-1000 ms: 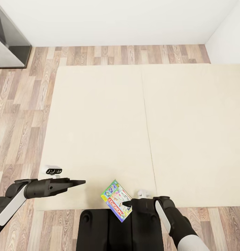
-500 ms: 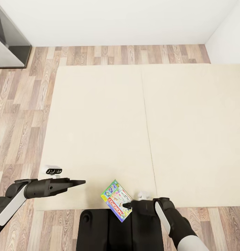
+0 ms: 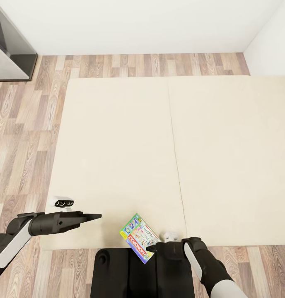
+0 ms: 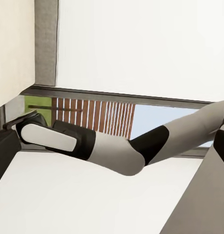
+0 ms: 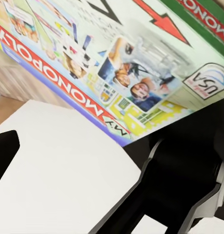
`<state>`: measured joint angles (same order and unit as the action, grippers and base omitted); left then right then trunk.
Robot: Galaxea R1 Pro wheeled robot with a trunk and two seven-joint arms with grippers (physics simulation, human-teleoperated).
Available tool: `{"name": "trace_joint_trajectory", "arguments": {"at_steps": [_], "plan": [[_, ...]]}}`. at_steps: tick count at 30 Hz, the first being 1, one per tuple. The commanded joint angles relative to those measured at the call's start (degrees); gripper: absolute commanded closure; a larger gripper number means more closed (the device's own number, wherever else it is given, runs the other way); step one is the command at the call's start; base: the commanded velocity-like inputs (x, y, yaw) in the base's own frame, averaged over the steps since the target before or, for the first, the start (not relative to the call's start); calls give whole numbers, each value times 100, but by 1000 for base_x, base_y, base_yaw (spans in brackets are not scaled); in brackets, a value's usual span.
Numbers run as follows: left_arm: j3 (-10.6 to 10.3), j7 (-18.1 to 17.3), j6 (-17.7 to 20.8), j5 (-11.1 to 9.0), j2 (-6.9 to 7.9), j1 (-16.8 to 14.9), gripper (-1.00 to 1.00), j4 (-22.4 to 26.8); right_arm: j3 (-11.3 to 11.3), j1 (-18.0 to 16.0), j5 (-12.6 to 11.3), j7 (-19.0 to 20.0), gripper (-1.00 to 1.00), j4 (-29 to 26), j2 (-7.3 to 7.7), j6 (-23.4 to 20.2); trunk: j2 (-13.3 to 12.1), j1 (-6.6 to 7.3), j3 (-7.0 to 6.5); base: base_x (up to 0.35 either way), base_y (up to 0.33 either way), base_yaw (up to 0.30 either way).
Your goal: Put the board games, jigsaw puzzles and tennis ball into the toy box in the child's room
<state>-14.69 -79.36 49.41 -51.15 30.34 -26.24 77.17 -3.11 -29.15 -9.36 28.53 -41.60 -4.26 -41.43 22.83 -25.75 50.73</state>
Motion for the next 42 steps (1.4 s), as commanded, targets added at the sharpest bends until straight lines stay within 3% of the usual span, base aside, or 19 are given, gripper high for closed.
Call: {"name": "trace_joint_trajectory", "arguments": {"at_steps": [1, 42], "plan": [[-16, -1, 60, -39, 7, -4, -100, 0, -5, -1, -54, -23, -100, -4, 7, -41, 9, -3, 6, 0, 0, 0], [-7, -1, 60, -40, 7, -4, -100, 0, 21, -214, -61, -431, -100, 5, -20, 170, 9, -3, 138, 0, 0, 0]]}}
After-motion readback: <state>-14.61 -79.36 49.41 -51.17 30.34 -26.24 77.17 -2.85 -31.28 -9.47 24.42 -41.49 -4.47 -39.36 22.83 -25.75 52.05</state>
